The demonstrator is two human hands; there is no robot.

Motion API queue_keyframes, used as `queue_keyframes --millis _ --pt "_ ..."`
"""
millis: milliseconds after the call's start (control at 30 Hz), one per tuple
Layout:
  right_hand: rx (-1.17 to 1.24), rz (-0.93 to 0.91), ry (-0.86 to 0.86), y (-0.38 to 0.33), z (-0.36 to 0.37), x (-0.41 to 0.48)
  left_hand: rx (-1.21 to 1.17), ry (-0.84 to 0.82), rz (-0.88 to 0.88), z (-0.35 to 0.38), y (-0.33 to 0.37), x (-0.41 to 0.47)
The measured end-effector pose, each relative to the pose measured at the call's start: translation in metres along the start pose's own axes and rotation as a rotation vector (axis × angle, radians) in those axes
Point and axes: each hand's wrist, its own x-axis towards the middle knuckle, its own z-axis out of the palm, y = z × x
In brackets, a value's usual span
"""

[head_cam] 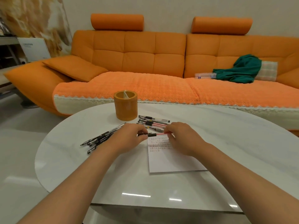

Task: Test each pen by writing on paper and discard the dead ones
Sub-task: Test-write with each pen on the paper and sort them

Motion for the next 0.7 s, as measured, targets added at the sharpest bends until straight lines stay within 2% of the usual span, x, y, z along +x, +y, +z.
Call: queue_keyframes --millis 200,500,700 --pt "0.053 -0.093 -0.081 -0.009 0.010 -0.004 -0.109 0.044 0.115 0.017 0.014 0.009" --pt "-0.006 -0.064 -0.081 0.003 0.010 -0.008 -0.179 -0.040 0.077 0.028 0.015 0.018" --pt "-0.015 -0.055 -0.108 0.000 0.012 -0.007 -0.230 0.005 0.110 0.032 0.015 0.020"
